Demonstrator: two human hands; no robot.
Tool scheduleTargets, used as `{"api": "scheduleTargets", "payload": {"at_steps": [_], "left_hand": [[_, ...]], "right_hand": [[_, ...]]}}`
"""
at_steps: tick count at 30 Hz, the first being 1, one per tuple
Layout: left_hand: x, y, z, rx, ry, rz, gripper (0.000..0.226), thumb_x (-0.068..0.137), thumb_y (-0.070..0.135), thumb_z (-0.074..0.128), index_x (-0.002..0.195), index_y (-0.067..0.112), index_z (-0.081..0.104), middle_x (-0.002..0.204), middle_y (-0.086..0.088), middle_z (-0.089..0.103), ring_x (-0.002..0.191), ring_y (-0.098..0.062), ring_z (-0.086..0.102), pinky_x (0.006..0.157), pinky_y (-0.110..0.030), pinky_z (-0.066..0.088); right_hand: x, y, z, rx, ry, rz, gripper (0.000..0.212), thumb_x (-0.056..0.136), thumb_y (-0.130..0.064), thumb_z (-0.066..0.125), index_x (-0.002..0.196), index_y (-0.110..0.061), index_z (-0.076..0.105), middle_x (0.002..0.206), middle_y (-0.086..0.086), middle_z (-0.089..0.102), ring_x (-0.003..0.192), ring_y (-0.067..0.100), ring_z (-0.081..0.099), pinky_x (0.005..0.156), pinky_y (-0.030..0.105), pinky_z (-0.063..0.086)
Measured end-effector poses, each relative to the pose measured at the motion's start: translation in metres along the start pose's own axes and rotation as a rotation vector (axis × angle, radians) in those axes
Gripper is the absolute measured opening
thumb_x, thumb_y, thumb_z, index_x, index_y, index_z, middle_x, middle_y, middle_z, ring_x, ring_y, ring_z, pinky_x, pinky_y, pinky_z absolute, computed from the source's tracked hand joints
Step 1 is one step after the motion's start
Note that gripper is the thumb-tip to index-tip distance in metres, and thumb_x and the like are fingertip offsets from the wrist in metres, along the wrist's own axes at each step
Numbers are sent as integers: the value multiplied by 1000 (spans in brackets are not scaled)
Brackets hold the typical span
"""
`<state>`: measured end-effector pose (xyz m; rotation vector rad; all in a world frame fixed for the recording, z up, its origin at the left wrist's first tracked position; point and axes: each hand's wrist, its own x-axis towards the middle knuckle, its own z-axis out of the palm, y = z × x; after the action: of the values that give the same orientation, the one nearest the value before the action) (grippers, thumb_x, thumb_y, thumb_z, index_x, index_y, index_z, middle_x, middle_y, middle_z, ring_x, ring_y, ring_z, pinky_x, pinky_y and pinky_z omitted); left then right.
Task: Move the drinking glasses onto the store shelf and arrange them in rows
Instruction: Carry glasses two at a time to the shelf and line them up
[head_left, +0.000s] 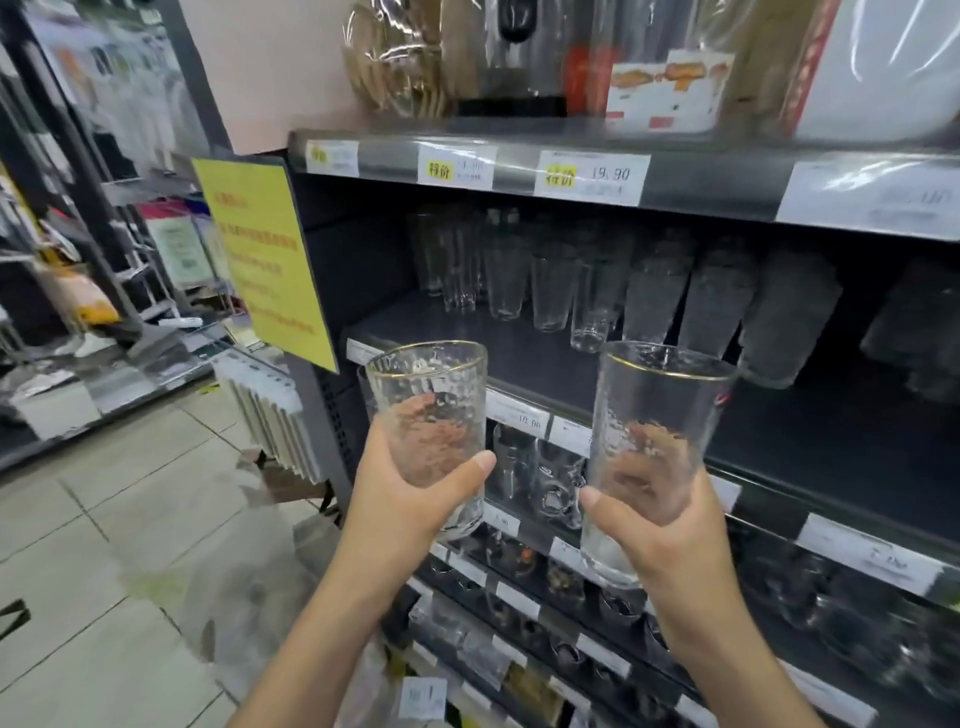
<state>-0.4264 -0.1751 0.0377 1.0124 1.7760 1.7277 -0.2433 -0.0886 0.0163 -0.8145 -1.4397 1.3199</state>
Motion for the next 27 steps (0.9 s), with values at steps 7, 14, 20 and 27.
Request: {"api": "scheduleTargets", "payload": {"at_steps": [7,14,20,27], "left_hand": [[66,-20,-22,-20,-49,8,57,71,20,86,113,37,52,105,15,71,94,5,67,74,-7,50],[135,-31,-51,21,-65,28,59,68,32,88,114,43,51,106,20,69,101,2,66,87,-20,52],[180,-44,-69,-22,-44,24,71,58,42,84,121,42,50,107,22,69,102,4,65,83,-13,50],[221,-55,-94,-34,-41,25,62,68,24,87,118,35,51,111,12,69,100,1,67,82,-16,50]], "right_hand": [[38,13,46,-35,49,14,62,64,-16,85,113,-39,56,101,-12,72,93,6,70,83,26,50],[92,29,99,-12,67,9,62,69,-5,83,115,-36,56,105,-10,73,97,8,70,83,25,49],[129,43,142,-53,47,18,58,69,-10,85,112,-35,56,102,-15,72,94,3,70,84,26,50],[186,43,193,-139,-35,-49,51,73,-14,84,112,-30,56,98,-21,70,93,-2,67,79,15,51]]}}
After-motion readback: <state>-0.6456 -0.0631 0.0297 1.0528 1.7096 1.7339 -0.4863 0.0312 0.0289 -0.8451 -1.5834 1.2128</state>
